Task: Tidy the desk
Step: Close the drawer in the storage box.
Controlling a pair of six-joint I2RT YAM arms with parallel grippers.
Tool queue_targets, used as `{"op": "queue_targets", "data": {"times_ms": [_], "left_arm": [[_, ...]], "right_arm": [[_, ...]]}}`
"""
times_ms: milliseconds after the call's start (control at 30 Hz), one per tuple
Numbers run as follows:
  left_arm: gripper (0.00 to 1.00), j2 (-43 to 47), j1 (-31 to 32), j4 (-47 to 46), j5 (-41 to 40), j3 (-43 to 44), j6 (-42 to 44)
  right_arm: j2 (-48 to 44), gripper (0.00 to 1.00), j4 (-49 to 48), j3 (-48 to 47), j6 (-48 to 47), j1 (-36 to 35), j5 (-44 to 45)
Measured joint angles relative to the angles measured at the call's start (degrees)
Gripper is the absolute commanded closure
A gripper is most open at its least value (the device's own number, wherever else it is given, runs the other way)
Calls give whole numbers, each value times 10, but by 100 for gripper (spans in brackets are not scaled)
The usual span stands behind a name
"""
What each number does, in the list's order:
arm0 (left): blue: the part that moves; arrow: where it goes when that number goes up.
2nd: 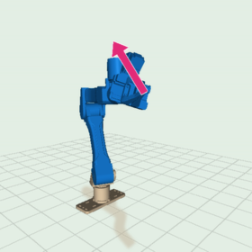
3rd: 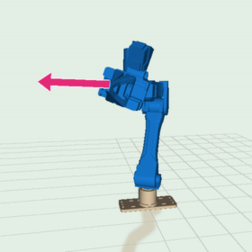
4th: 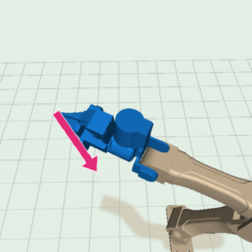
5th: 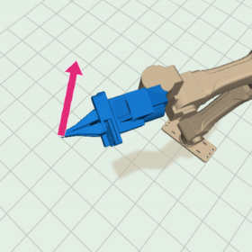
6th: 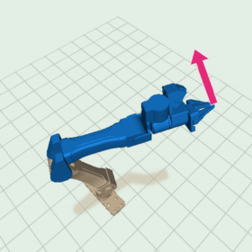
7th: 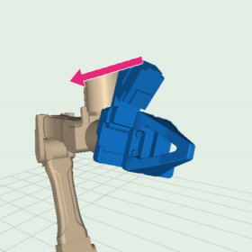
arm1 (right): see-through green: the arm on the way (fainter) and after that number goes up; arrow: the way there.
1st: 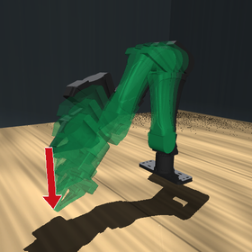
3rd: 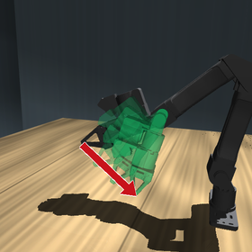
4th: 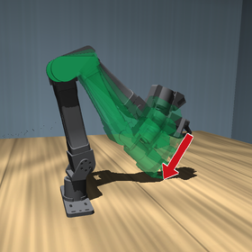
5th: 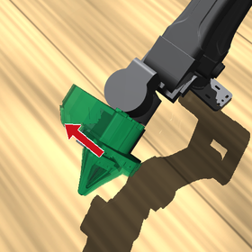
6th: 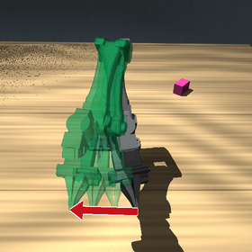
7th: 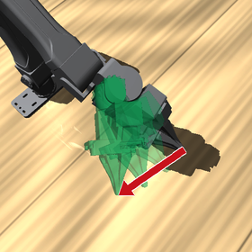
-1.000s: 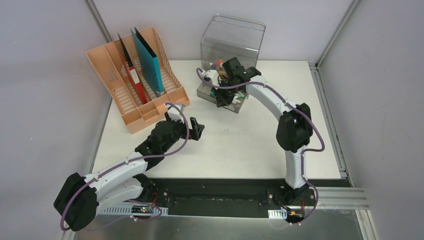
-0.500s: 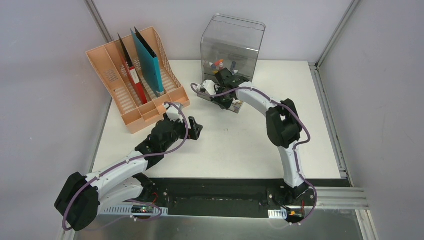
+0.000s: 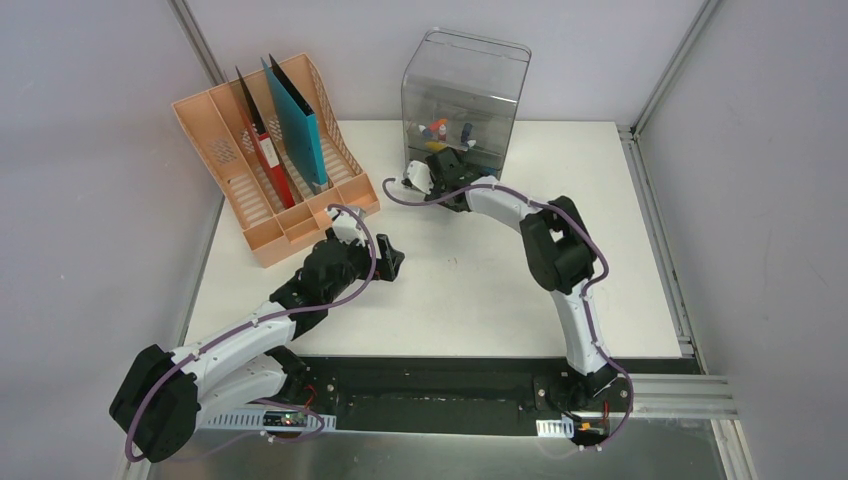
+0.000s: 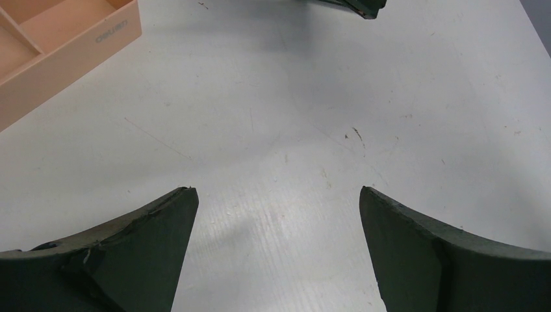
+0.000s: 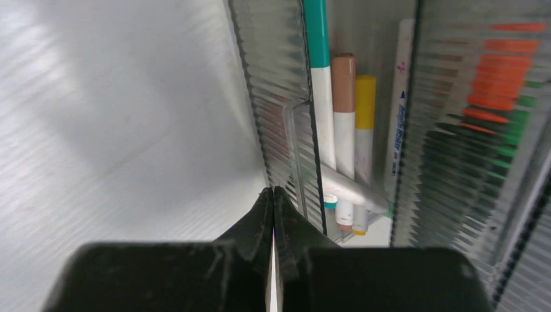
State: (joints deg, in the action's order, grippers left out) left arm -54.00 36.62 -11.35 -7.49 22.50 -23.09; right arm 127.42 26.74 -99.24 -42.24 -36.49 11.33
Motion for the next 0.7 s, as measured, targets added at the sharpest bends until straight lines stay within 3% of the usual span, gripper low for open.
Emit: {"op": "queue_targets", "data": {"times_ms": [467, 700], "left_arm": [[1, 12, 0, 10, 0, 0, -1], [1, 20, 0, 17, 0, 0, -1]], "right_arm": [[55, 100, -146, 7, -59, 0, 119], [61, 100, -173, 7, -71, -2, 143]]}}
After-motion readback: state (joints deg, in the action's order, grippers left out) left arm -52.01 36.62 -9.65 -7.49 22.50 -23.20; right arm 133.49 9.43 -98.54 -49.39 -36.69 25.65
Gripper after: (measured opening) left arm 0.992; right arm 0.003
